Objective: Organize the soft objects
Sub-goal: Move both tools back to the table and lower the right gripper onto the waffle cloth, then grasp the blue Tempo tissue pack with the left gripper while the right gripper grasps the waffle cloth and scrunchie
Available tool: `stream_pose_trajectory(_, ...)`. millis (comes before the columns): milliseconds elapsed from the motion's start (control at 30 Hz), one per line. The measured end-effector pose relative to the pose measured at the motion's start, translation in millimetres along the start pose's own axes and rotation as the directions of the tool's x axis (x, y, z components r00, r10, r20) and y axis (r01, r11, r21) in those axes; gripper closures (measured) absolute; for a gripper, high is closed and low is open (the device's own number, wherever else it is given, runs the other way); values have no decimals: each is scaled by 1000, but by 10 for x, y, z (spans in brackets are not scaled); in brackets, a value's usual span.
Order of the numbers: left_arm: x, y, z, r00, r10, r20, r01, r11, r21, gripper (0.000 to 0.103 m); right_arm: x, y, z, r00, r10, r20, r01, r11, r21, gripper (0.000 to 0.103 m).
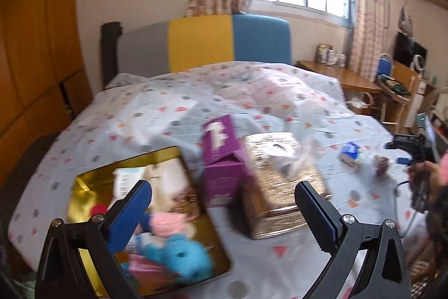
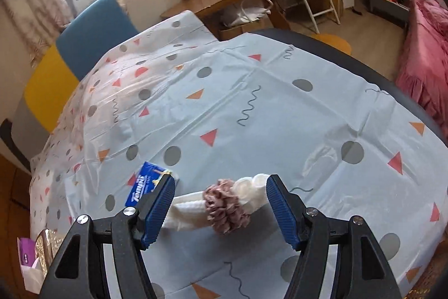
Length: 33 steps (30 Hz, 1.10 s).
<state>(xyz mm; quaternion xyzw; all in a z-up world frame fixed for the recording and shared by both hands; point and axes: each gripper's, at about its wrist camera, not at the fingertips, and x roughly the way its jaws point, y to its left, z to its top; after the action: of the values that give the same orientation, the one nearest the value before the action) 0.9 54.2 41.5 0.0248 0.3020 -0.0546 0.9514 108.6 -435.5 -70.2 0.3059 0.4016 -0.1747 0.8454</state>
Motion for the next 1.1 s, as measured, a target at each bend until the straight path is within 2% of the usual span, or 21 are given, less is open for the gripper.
stream_pose_trajectory(67,24,-161,37,999,-34,3,34,999,41,0,46,-56,-11,999,30,-40,-28,999,37,34)
stream_pose_trajectory(133,52,-306,59,998,-63,5,63,995,77,0,56,-87,-10,999,-2,-47,4,999,35,34)
stream_pose_trajectory(267,97,-527,68,991,-133,-14,134,985,110,0,38,-64,-37,999,-1,-48,3,999,40,34)
stream_pose_trajectory(400,123,-673,70,982,-185,-38,189,972,139,0,54,161,-52,997,-19,-76,10,994,-112,34)
stream_pose_trajectory(467,130,-740,76,979,-199,-41,203,967,152,0,70,259,-49,995,-54,-82,38,982,-187,33)
stream_pose_trajectory(600,170,-875,157,970,-238,-54,243,958,154,0,355,293,-6,983,-112,-148,75,968,-239,30)
stream_pose_trajectory(667,184,-940,197,966,-254,-55,259,953,158,0,408,199,28,983,-81,-166,51,983,-178,30)
stream_pose_trajectory(767,230,-1056,253,961,-271,-60,277,946,167,0,346,-6,93,988,14,-155,-20,999,-37,30)
stream_pose_trajectory(933,358,-1286,357,949,-303,-91,315,933,176,0,406,-153,151,987,-64,-148,62,998,-16,30)
stream_pose_trajectory(1000,421,-1395,420,946,-307,-105,322,931,173,0,305,-207,200,995,-7,-103,11,999,37,30)
stream_pose_trajectory(1100,542,-1601,496,940,-319,-121,337,924,182,0,105,-173,213,999,45,-22,-44,998,53,30)
